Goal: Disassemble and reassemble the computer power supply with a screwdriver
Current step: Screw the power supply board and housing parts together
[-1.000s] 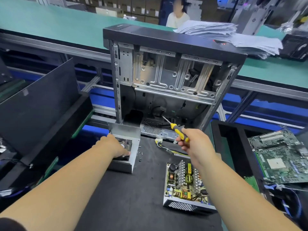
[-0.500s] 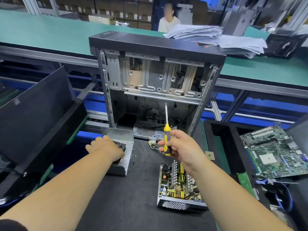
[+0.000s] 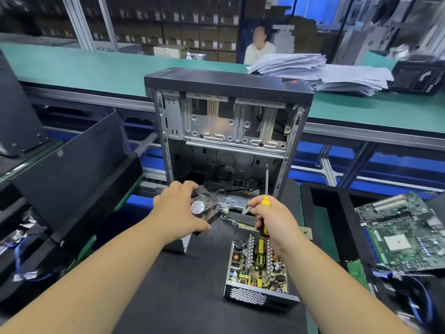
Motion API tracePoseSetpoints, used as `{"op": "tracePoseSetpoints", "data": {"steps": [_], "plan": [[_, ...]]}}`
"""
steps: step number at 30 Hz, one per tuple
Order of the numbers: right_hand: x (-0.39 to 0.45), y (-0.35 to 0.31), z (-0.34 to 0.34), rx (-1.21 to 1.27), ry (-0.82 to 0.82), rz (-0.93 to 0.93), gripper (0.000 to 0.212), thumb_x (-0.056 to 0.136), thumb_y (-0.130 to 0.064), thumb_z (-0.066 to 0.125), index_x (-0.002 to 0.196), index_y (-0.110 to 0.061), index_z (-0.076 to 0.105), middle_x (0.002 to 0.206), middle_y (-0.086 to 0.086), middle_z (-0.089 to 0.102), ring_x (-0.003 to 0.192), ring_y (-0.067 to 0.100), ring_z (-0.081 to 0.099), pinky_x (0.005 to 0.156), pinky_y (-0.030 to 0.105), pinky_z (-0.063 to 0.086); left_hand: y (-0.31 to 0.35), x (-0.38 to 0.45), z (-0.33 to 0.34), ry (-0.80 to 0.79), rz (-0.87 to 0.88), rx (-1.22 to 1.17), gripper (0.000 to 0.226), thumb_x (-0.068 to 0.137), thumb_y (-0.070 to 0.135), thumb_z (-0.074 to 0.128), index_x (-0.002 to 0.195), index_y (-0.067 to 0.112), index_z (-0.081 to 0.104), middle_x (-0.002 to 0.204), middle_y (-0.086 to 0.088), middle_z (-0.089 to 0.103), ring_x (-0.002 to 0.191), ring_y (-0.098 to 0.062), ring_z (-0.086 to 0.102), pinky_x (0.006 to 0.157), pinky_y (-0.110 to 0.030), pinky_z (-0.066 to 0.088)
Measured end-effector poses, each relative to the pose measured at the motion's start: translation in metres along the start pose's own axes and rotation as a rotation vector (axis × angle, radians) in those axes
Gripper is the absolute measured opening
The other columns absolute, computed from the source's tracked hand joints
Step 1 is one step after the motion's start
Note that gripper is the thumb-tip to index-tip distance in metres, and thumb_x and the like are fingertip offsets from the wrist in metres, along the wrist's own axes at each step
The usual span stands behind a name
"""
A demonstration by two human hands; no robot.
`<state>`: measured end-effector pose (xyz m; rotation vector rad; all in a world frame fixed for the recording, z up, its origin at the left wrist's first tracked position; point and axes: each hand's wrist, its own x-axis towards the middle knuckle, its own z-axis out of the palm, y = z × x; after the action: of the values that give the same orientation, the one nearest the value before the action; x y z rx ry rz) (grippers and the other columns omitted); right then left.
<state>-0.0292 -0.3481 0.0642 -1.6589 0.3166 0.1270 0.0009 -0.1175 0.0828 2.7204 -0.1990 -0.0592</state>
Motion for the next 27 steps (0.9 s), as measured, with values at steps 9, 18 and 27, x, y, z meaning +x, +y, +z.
{"op": "tracePoseSetpoints", "data": {"steps": [9,18,27], "plan": [[-0.016,-0.012,-0.056,-0.292,0.075,-0.228,0.025,0.090,-0.028,0.061,0.110,-0.044,0.059,0.115,-0.010,0.056,0.089,0.005,0.057,0.065,0.025,0.040,0.054,-0.030,0.014,0.061,0.562,0.182,0.093,0.064,0.038,0.073,0.145,0.036,0.027,0.127,0.011,0.032,0.120,-0.013,0.031,0.096,-0.025,0.014],[-0.040,-0.003,-0.093,-0.528,-0.205,-0.171,0.038,0.072,-0.057,0.076,0.081,-0.021,0.071,0.072,0.000,0.068,0.068,0.013,0.059,0.072,0.035,0.049,0.092,-0.056,0.045,0.114,0.581,0.201,0.093,0.057,0.036,0.068,0.142,0.037,0.030,0.124,0.010,0.034,0.120,-0.016,0.035,0.099,-0.035,0.026],[-0.054,0.009,-0.103,-0.383,-0.148,-0.143,0.025,0.070,-0.031,0.086,0.076,-0.012,0.072,0.061,-0.014,0.063,0.057,-0.002,0.054,0.061,0.018,0.040,0.094,-0.065,0.055,0.102,0.564,0.055,0.101,0.061,0.064,0.070,0.147,0.047,0.019,0.128,0.017,0.029,0.126,-0.008,0.028,0.108,-0.031,0.018]]}}
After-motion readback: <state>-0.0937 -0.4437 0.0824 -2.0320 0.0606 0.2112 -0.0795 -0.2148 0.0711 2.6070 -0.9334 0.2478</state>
